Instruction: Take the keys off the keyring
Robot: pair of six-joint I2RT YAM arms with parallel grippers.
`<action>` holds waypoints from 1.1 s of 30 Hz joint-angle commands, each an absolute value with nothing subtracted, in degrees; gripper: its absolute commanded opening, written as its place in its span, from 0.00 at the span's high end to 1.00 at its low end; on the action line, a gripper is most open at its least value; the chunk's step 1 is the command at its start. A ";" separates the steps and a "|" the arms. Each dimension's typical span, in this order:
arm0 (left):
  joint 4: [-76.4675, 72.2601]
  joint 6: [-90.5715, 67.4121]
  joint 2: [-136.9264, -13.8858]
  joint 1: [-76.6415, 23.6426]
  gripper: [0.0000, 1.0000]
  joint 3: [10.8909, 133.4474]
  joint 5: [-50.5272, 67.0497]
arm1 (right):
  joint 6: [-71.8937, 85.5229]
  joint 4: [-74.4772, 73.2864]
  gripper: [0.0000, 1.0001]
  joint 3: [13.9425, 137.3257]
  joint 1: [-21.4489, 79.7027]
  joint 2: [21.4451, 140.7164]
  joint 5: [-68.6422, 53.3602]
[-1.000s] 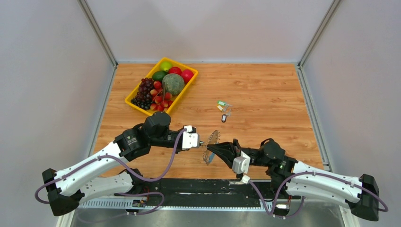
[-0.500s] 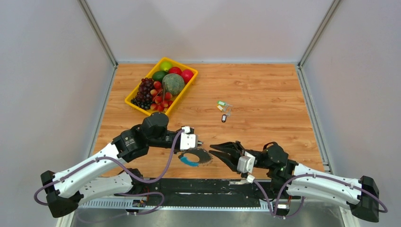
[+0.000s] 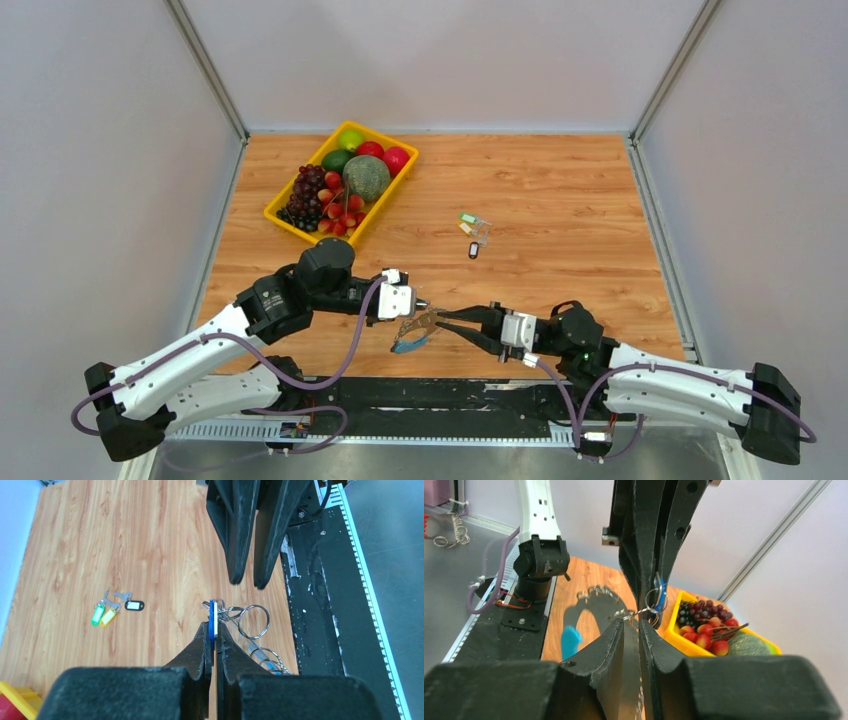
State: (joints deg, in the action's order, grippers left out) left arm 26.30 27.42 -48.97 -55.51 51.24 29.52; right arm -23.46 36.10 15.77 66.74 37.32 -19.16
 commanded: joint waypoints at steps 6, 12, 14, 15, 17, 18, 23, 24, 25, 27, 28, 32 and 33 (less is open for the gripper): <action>22.94 28.56 -47.59 -55.37 1.00 51.33 31.71 | -18.90 41.66 0.76 16.91 67.24 41.65 -18.81; 22.81 28.56 -47.62 -55.37 1.00 51.24 32.63 | -20.53 41.50 0.75 17.85 67.25 42.79 -18.37; 22.77 28.56 -47.68 -55.40 1.00 51.24 32.87 | -20.97 41.48 0.76 18.37 67.24 43.84 -18.55; 22.77 28.45 -47.66 -55.39 1.00 51.24 32.89 | -21.13 41.55 0.76 18.63 67.24 44.32 -18.69; 22.69 28.37 -47.67 -55.44 1.00 51.24 32.97 | -21.19 42.00 0.76 18.95 67.25 45.31 -18.96; 22.66 28.38 -47.71 -55.39 1.00 51.20 32.97 | -21.25 42.56 0.76 18.98 67.25 45.80 -19.02; 22.55 28.41 -47.79 -55.37 1.00 51.15 33.32 | -21.39 44.55 0.77 19.38 67.24 47.71 -19.20; 22.57 28.36 -47.80 -55.37 1.00 51.11 33.31 | -21.36 44.76 0.77 19.53 67.26 47.90 -19.20; 22.58 28.38 -47.88 -55.37 1.00 51.09 33.38 | -21.39 44.96 0.78 19.58 67.26 48.04 -19.16; 22.54 28.39 -47.90 -55.42 1.00 51.07 33.52 | -21.51 45.02 0.77 19.61 67.25 48.02 -19.25; 22.57 28.43 -47.90 -55.43 1.00 51.07 33.50 | -21.47 44.88 0.78 19.63 67.28 47.86 -19.27; 22.67 28.56 -47.87 -55.38 1.00 50.99 33.61 | -21.35 44.35 0.77 19.46 67.26 46.53 -19.10; 22.63 28.56 -47.89 -55.38 1.00 50.98 33.65 | -21.36 44.24 0.77 19.40 67.28 46.14 -19.00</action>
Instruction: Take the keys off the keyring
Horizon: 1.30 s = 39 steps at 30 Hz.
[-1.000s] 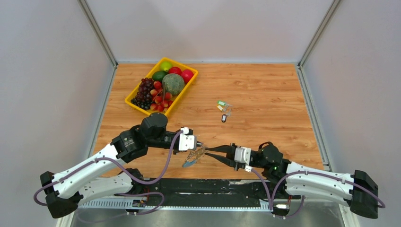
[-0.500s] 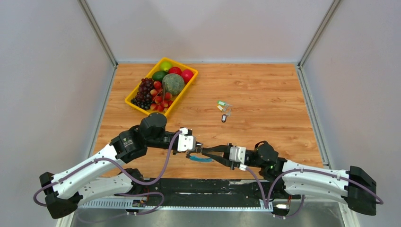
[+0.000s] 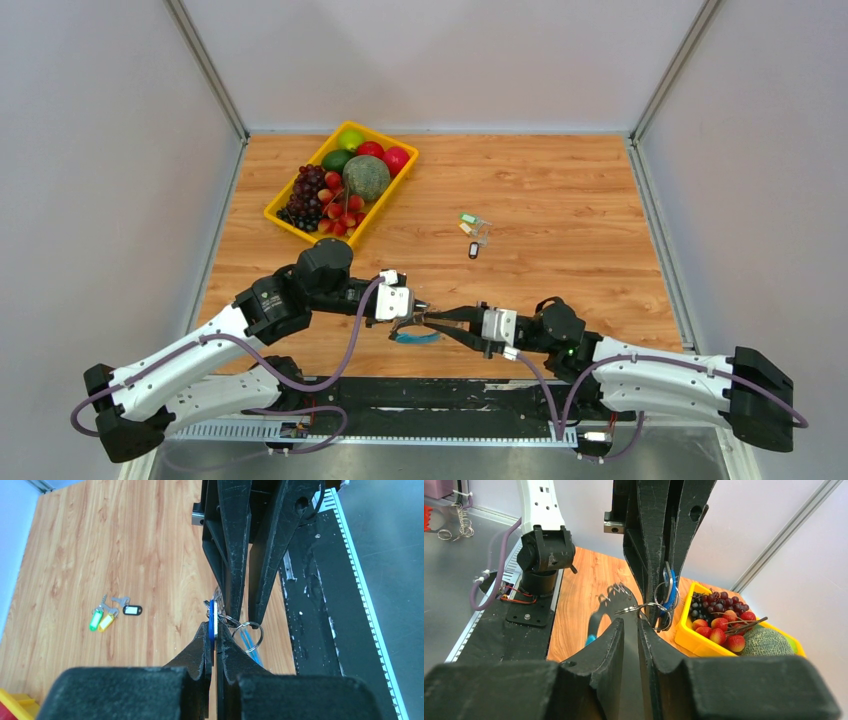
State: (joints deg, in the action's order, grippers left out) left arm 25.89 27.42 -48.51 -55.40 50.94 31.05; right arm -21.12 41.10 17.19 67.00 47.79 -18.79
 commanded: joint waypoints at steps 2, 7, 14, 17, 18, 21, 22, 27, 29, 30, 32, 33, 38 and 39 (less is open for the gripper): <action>22.59 28.58 -47.92 -55.42 1.00 50.98 33.68 | -21.38 43.97 0.77 19.60 67.24 45.97 -18.78; 22.61 28.58 -47.92 -55.37 1.00 50.98 33.64 | -21.12 43.26 0.77 20.50 67.29 46.07 -18.90; 22.62 28.56 -47.83 -55.37 1.00 51.06 33.54 | -20.49 42.85 0.77 20.89 67.23 46.15 -18.26; 22.63 28.58 -47.76 -55.40 1.00 51.06 33.65 | -20.21 42.81 0.79 21.50 67.24 47.01 -18.20; 22.70 28.48 -47.78 -55.38 1.00 51.06 33.66 | -20.08 42.82 0.80 21.74 67.24 47.31 -18.13; 22.68 28.48 -47.64 -55.37 1.00 51.14 33.72 | -20.07 42.47 0.95 22.24 67.24 48.02 -18.02; 22.68 28.48 -47.64 -55.37 1.00 51.15 33.74 | -20.10 42.20 0.99 22.31 67.24 48.07 -18.02; 22.66 28.56 -47.41 -55.38 1.00 51.11 33.51 | -18.28 40.59 1.00 22.63 67.29 47.13 -17.60; 22.67 28.56 -47.31 -55.42 1.00 51.07 33.30 | -16.66 39.03 1.00 23.03 67.24 46.48 -17.35; 22.63 28.61 -47.25 -55.39 1.00 51.07 33.20 | -16.16 38.27 1.00 23.07 67.24 46.16 -17.41; 22.52 28.57 -47.20 -55.37 1.00 51.06 32.82 | -15.24 37.33 1.00 22.71 67.24 45.12 -17.63; 22.51 28.52 -47.20 -55.42 1.00 51.04 32.63 | -15.00 37.32 1.00 22.16 67.30 44.37 -17.94; 22.41 28.37 -47.35 -55.37 1.00 50.98 32.07 | -13.98 37.94 1.00 19.71 67.29 40.59 -17.65; 22.41 28.33 -47.36 -55.37 1.00 50.98 32.08 | -13.90 37.65 1.00 19.52 67.24 40.09 -17.47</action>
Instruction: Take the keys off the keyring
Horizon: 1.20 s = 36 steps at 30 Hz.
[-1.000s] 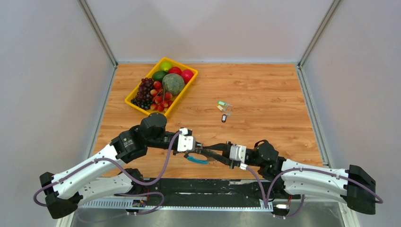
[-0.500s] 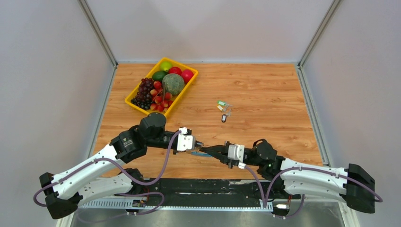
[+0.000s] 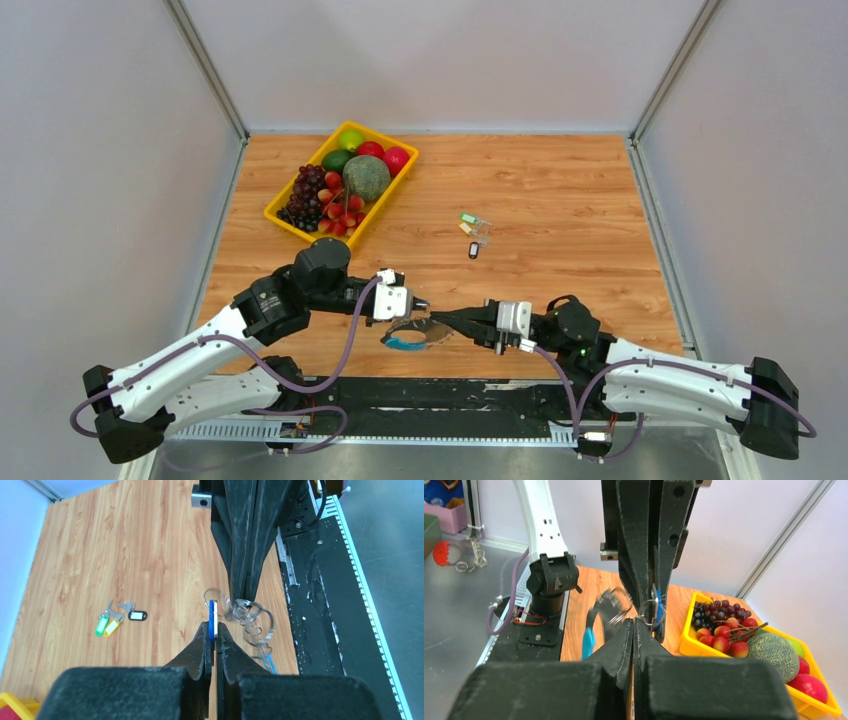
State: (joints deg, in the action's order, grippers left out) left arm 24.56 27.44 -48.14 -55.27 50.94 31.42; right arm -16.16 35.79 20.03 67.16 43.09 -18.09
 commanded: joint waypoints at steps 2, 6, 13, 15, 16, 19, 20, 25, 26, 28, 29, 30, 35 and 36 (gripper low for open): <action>22.37 28.34 -47.37 -55.42 1.00 50.98 32.07 | -13.86 36.76 1.00 19.38 67.24 39.31 -17.04; 22.40 28.28 -47.31 -55.39 1.00 50.98 32.08 | -13.55 35.46 1.00 19.09 67.27 38.07 -16.25; 22.32 28.13 -47.33 -55.44 1.00 51.06 32.09 | -10.65 36.88 0.81 18.55 67.24 37.74 -14.28; 22.25 28.08 -47.41 -55.38 1.00 50.99 31.65 | -8.32 38.41 0.76 18.38 67.26 38.41 -12.52; 22.28 28.00 -47.45 -55.38 1.00 50.98 31.29 | -6.77 38.89 0.75 18.36 67.28 38.78 -11.74; 22.23 27.63 -47.42 -55.44 1.00 51.05 30.36 | -4.70 40.42 0.70 17.54 67.48 40.07 -10.94; 22.23 27.61 -47.45 -55.40 1.00 51.06 30.00 | -4.26 41.07 0.70 17.06 67.62 40.55 -10.67; 22.07 26.76 -47.74 -55.37 1.00 51.06 26.90 | -2.61 43.90 0.70 15.81 68.78 42.89 -7.39; 22.06 26.52 -47.90 -55.42 1.00 51.13 25.20 | -2.52 44.08 0.70 15.87 69.00 43.52 -6.21; 22.02 25.98 -48.13 -55.40 1.00 51.24 22.44 | -2.60 44.82 0.70 15.84 69.37 44.79 -3.77; 22.08 25.76 -48.19 -55.40 1.00 51.28 21.72 | -2.71 45.42 0.70 15.78 69.47 45.44 -2.83; 22.20 25.67 -48.28 -55.39 1.00 51.36 20.77 | -2.91 46.23 0.70 15.67 69.47 46.04 -1.94; 22.15 25.62 -48.36 -55.40 1.00 51.42 20.02 | -3.85 50.68 0.69 14.78 69.70 48.84 2.21; 22.15 25.64 -48.35 -55.40 1.00 51.42 19.99 | -4.21 51.05 0.69 14.99 69.76 49.35 2.32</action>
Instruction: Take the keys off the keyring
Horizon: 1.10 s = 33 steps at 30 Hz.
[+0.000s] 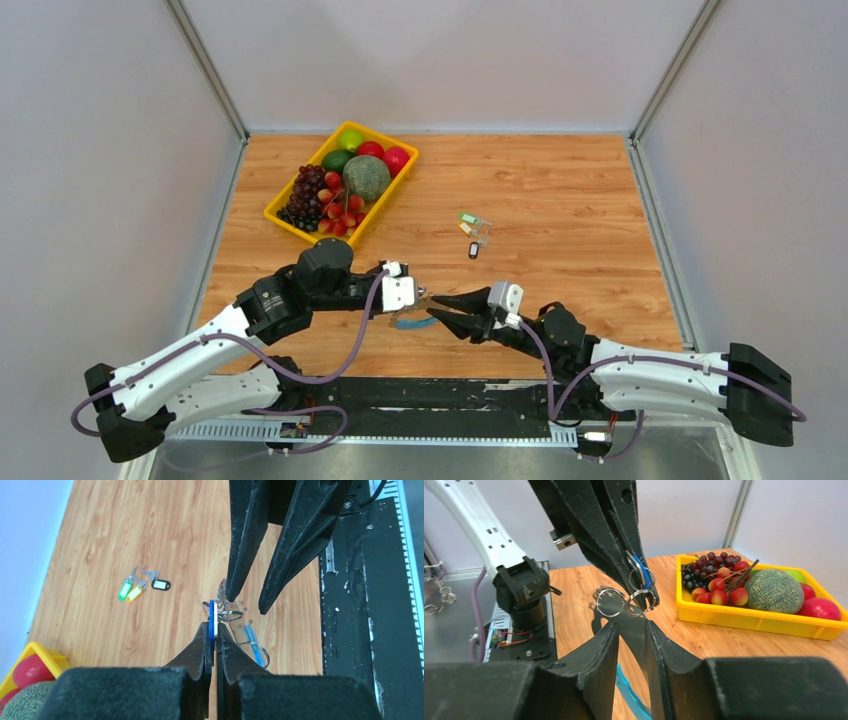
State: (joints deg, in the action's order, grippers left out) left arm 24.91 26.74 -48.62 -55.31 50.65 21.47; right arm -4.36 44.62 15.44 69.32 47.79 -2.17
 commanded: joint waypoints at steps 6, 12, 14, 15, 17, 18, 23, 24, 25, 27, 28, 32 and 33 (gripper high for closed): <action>22.23 25.75 -48.43 -55.36 1.00 51.33 19.98 | -5.59 53.84 0.68 15.79 70.18 52.60 2.85; 22.21 25.83 -48.48 -55.37 1.00 51.33 20.47 | -6.39 56.78 0.67 16.80 70.70 55.44 2.12; 22.19 25.84 -48.61 -55.37 1.00 51.33 20.72 | -6.61 57.54 0.67 16.94 70.83 55.86 2.13; 22.18 25.80 -48.61 -55.37 1.00 51.33 20.89 | -6.64 57.93 0.67 16.93 70.87 56.04 2.10; 22.16 25.81 -48.64 -55.37 1.00 51.33 21.24 | -6.72 58.61 0.67 16.96 70.97 56.44 2.08; 22.20 25.83 -48.58 -55.42 1.00 51.33 21.39 | -6.76 58.92 0.67 17.00 70.93 56.61 2.07; 22.24 25.85 -48.72 -55.38 1.00 51.31 22.09 | -6.85 59.75 0.67 17.52 71.15 57.48 1.65; 22.19 25.84 -48.76 -55.38 1.00 51.32 22.16 | -6.90 59.88 0.67 17.65 71.13 57.59 1.60; 22.21 25.84 -48.73 -55.42 1.00 51.33 22.24 | -6.96 59.92 0.68 17.74 71.18 57.74 1.60; 22.18 25.84 -48.70 -55.37 1.00 51.33 22.25 | -7.12 59.82 0.76 17.83 71.20 57.74 1.35; 22.20 25.84 -48.65 -55.41 1.00 51.33 22.31 | -7.11 59.55 0.81 17.84 71.19 57.70 1.32; 22.31 25.75 -48.60 -55.38 1.00 51.39 22.27 | -6.90 58.99 0.89 17.60 71.28 56.84 1.83; 22.32 25.75 -48.56 -55.37 1.00 51.37 22.26 | -6.86 58.98 0.92 17.49 71.29 56.60 2.04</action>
